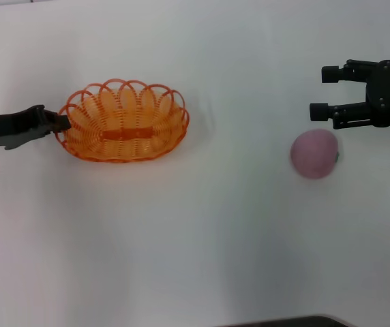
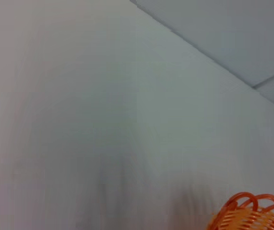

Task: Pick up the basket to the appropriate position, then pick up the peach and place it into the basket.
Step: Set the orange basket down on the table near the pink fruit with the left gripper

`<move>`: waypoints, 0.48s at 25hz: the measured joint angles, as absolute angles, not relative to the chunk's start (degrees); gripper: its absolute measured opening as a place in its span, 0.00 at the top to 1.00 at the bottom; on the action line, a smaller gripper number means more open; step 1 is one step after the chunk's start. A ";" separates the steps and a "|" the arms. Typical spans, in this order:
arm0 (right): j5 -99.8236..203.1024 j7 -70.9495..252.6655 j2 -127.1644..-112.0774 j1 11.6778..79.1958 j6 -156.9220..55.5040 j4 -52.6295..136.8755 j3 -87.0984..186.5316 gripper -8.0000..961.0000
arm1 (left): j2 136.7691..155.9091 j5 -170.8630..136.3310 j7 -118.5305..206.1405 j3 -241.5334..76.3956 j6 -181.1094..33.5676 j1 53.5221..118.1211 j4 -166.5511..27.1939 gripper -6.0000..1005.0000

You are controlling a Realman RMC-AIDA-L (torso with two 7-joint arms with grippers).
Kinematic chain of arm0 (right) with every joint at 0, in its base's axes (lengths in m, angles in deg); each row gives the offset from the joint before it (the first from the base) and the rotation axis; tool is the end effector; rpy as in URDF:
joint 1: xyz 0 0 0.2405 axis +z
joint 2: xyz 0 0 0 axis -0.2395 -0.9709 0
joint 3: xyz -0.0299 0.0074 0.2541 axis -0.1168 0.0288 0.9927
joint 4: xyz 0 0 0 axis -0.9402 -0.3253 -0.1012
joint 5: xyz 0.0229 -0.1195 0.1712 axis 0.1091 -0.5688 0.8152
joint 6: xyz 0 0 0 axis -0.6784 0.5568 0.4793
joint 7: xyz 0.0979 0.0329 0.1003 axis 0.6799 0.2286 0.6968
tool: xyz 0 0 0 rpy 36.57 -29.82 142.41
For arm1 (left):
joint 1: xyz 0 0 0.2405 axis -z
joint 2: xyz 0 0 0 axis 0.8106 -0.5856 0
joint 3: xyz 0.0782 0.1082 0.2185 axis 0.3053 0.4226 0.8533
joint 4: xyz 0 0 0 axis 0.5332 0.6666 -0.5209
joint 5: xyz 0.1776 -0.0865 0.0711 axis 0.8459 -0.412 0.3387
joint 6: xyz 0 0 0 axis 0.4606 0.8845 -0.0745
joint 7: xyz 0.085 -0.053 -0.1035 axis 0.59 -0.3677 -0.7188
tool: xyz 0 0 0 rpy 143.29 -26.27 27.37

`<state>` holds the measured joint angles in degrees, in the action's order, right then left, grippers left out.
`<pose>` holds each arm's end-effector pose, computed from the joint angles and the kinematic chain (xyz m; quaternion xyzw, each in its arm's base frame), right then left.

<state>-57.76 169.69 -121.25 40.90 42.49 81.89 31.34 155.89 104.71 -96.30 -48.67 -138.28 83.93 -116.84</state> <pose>0.3002 0.3044 0.0665 -0.9324 0.2409 0.2269 0.1456 -0.2942 0.3498 -0.0086 -0.7212 -0.6489 -0.1600 0.1821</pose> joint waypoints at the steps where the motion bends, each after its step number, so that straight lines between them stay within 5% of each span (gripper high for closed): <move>1: -57.76 169.69 -121.25 40.90 42.49 81.89 31.32 0.01 | 155.95 103.27 -96.26 -48.05 -138.24 83.29 -116.84 0.91; 9: -57.75 170.21 -121.26 41.02 42.90 82.25 31.32 0.01 | 155.96 100.89 -96.95 -47.18 -140.92 81.89 -116.33 0.89; 12: -57.75 170.40 -121.25 41.10 42.97 82.31 31.35 0.01 | 155.93 100.87 -96.87 -47.17 -142.22 81.79 -116.33 0.80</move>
